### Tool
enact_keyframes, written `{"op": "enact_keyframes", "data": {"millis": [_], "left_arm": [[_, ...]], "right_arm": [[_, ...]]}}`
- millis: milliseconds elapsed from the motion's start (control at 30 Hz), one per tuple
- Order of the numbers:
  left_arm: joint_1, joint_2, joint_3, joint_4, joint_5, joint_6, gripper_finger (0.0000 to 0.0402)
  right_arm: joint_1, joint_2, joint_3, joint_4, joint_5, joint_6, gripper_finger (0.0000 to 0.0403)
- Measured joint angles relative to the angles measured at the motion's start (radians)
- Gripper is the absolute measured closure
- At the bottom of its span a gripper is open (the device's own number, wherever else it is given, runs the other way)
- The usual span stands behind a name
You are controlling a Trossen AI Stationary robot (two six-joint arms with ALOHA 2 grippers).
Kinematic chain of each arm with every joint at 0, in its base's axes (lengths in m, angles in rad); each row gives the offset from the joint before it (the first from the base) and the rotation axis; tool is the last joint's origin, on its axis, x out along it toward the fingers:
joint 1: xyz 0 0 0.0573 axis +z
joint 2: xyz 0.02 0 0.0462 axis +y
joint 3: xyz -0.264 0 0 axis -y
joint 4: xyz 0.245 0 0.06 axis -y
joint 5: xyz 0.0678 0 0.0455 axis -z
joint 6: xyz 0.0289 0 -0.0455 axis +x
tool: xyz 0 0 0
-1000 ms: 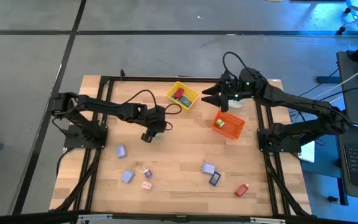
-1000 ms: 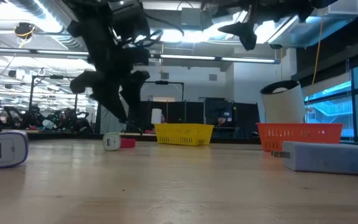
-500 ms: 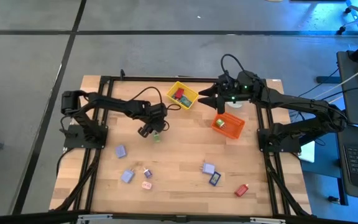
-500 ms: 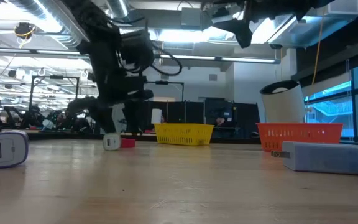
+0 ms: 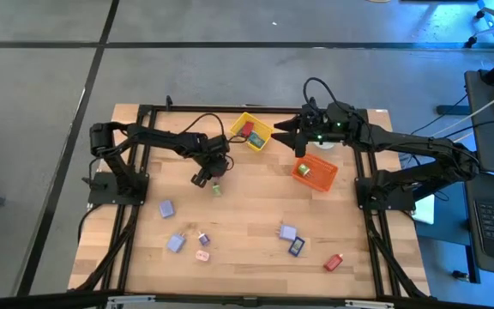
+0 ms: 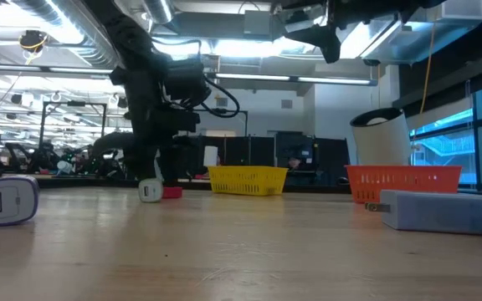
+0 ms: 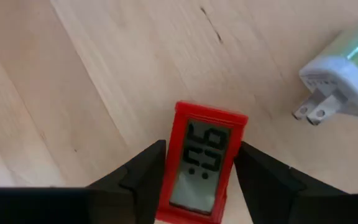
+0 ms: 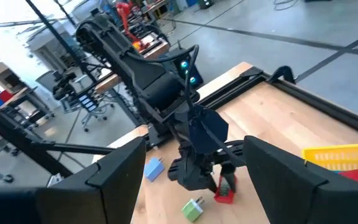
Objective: Pick & Place Office items
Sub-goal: Put the red digital clock into the yellow bin
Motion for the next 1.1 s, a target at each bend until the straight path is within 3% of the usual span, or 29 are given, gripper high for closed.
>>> {"op": "enact_keyframes", "data": {"millis": [100,267,467,600,867,1100], "left_arm": [[0.009,0.0,0.0,0.005,0.016,-0.012,0.0252],[0.014,-0.011,-0.003,0.023,0.019,-0.079,0.0253],[0.013,-0.103,-0.004,0.164,-0.004,-0.298,0.0245],[0.014,-0.185,-0.004,0.367,-0.013,-0.496,0.0245],[0.013,-0.286,-0.001,0.964,-0.015,-0.853,0.0246],[-0.034,-0.293,-0.001,1.309,-0.134,-0.91,0.0248]], "right_arm": [[0.014,0.0,0.0,0.0,0.04,-0.001,0.0131],[0.029,0.0,0.0,0.0,0.063,-0.004,0.0131],[0.03,0.0,0.0,0.0,0.063,-0.009,0.0131],[0.03,0.0,0.0,0.0,0.046,-0.009,0.0131],[0.03,0.0,0.0,-0.011,-0.086,-0.009,0.0131],[0.03,0.0,0.0,-0.022,-0.104,-0.057,0.0131]]}}
